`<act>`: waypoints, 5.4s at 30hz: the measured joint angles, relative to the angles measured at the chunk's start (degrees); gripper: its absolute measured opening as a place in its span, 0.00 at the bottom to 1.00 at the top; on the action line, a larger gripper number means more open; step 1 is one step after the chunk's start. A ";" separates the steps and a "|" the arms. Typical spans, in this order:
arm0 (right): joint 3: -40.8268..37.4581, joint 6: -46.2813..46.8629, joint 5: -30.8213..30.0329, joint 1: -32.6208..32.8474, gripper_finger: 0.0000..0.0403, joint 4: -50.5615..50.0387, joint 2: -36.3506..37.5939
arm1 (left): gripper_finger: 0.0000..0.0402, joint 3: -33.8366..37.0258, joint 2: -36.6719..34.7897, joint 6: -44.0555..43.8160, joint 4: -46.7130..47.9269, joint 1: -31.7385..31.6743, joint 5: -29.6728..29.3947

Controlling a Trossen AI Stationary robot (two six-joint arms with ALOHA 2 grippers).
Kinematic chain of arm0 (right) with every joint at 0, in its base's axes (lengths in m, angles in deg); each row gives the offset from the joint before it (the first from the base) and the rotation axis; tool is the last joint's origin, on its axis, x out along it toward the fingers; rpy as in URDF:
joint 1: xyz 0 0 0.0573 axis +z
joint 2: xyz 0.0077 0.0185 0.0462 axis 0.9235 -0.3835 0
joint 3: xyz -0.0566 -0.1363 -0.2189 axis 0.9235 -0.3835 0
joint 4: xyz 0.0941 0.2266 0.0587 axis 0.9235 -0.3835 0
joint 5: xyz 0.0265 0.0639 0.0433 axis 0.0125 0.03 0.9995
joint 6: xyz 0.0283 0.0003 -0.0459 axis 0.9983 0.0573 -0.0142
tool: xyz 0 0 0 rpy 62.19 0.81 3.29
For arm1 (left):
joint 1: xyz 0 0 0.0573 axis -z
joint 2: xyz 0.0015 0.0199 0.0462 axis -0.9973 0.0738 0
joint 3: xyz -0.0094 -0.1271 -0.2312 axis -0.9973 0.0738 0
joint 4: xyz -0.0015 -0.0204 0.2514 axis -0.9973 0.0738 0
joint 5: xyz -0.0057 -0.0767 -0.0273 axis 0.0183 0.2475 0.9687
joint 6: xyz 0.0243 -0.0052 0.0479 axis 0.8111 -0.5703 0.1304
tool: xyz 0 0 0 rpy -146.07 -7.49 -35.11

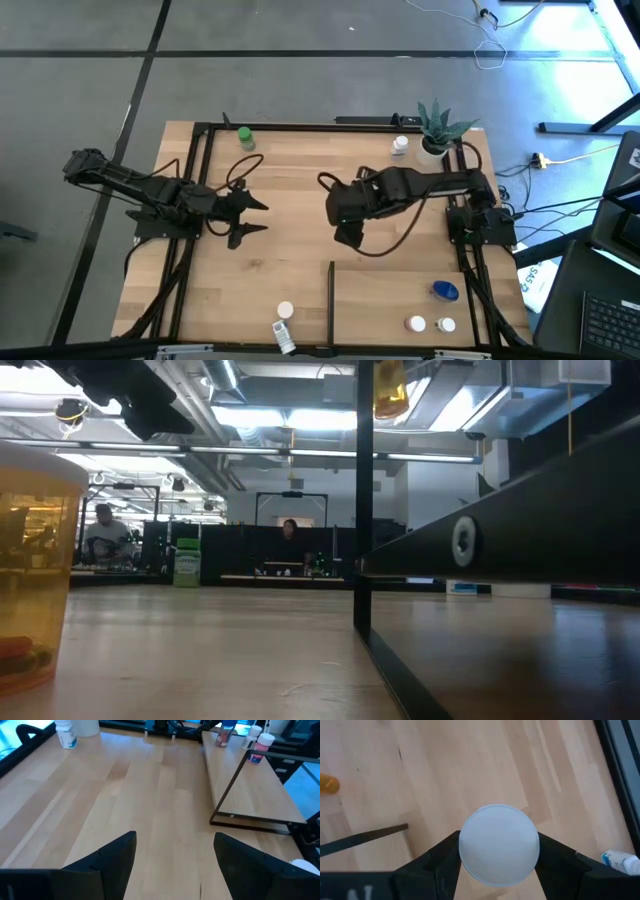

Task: Pick and place medicine bottles onto shelf by color
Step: Put the middle orange pill bottle onto the shelf

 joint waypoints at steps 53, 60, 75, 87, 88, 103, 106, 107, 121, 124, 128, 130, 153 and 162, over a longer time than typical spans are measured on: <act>-64.70 59.28 -3.41 36.24 0.55 34.64 32.06 | 0.65 -15.67 2.54 7.34 1.65 -1.39 6.37; -67.86 60.18 -0.88 39.24 0.55 38.17 31.78 | 0.65 -15.67 2.54 7.31 1.52 -1.40 6.17; -71.17 58.45 1.09 39.22 0.55 39.19 31.78 | 0.65 -15.67 2.54 7.14 1.57 -1.40 7.82; -71.17 58.46 1.09 39.22 0.55 39.26 31.78 | 0.65 -15.61 2.54 7.52 5.45 -1.38 14.37; -71.17 58.45 1.09 39.22 0.55 39.23 31.78 | 0.65 -15.61 2.54 7.52 5.45 -1.38 14.37; -71.17 58.43 1.07 39.22 0.55 39.23 31.78 | 0.65 -15.61 2.52 7.07 5.43 -1.36 14.23; -71.17 58.34 1.07 39.22 0.55 39.22 31.78 | 0.65 -15.61 2.54 7.37 5.43 -1.38 14.15; -71.17 58.33 1.07 39.22 0.55 39.23 31.78 | 0.65 -15.61 2.54 7.37 5.42 -1.38 14.15; -71.17 57.99 1.07 39.22 0.55 39.21 31.78 | 0.65 -15.61 2.54 7.50 5.41 -1.38 14.11; -71.17 57.99 1.07 39.20 0.55 39.21 31.78 | 0.65 -15.61 2.54 7.48 5.41 -1.38 14.11; -71.17 57.38 1.07 39.20 0.55 39.21 31.78 | 0.65 -15.61 2.54 7.48 5.41 -1.38 14.11; -71.17 57.06 1.06 39.22 0.55 39.34 31.78 | 0.65 -15.61 2.53 7.50 5.41 -1.38 14.11; -71.17 55.19 1.06 39.19 0.55 39.95 31.78 | 0.65 -15.61 2.54 7.48 5.38 -1.38 14.08; -71.17 55.20 1.15 39.19 0.57 39.91 31.78 | 0.65 -15.61 2.54 7.48 5.38 -1.40 14.08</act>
